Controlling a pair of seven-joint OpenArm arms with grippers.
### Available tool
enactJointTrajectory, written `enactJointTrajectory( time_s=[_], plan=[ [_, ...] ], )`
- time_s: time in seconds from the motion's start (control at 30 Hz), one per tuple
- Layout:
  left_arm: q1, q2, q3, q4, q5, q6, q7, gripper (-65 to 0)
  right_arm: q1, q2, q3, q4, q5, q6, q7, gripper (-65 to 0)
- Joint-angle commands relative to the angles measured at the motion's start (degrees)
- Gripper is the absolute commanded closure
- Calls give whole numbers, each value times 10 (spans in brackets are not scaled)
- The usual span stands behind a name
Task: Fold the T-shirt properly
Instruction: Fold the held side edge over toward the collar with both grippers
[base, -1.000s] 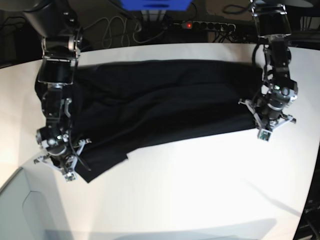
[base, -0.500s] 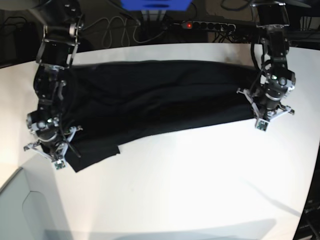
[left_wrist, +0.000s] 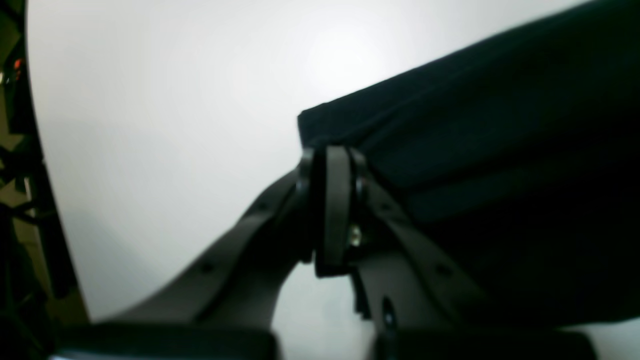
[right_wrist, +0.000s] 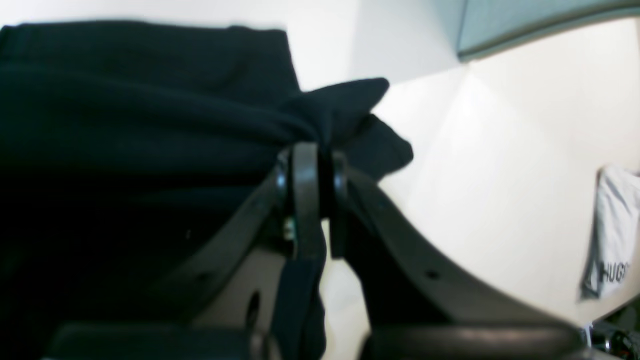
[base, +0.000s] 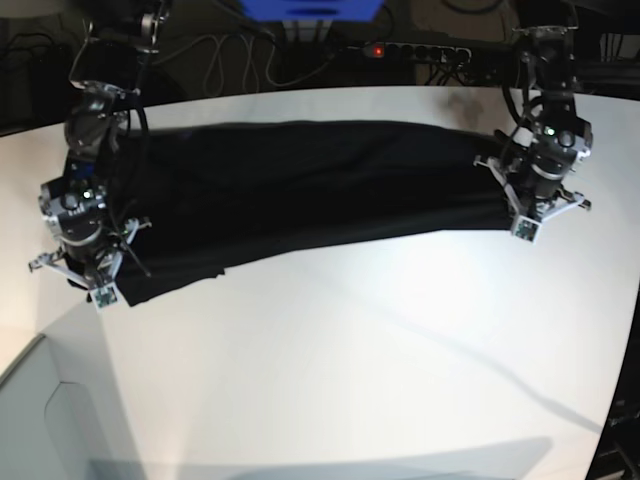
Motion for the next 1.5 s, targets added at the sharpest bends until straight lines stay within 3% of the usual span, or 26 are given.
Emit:
enactJointTrajectory(
  time_s=[0.0, 0.27, 0.53, 0.67, 0.87, 1.0, 1.17, 1.27, 1.47],
  plan=[
    [4, -9, -10, 8, 9, 6, -2, -4, 0, 8, 13, 24, -13, -1, -11, 0],
    [24, -8, -13, -3, 9, 5, -2, -4, -84, 4, 54, 104, -13, -1, -34, 0],
    [29, -8, 7, -60, 9, 4, -3, -4, -154, -24, 93, 105, -13, -1, -24, 0],
    [30, -8, 7, -80, 9, 6, -36, -4, -172, -37, 96, 108, -13, -1, -10, 0],
    [48, -10, 7, -88, 9, 6, -44, -4, -192, -54, 97, 110, -13, -2, -5, -1],
    [52, -9, 7, -88, 9, 6, -43, -11, -191, -64, 96, 112, -13, -2, -5, -96],
    [53, -8, 1, -82, 9, 7, -42, -141, -195, -64, 96, 116, -13, -2, -9, -274],
    [53, -8, -6, -81, 9, 6, -40, -171, -195, -64, 96, 120, -13, -2, -10, -267],
    [53, -14, -5, -81, 9, 0, -38, -170, -195, -64, 96, 120, -13, -1, -10, -269]
  ],
)
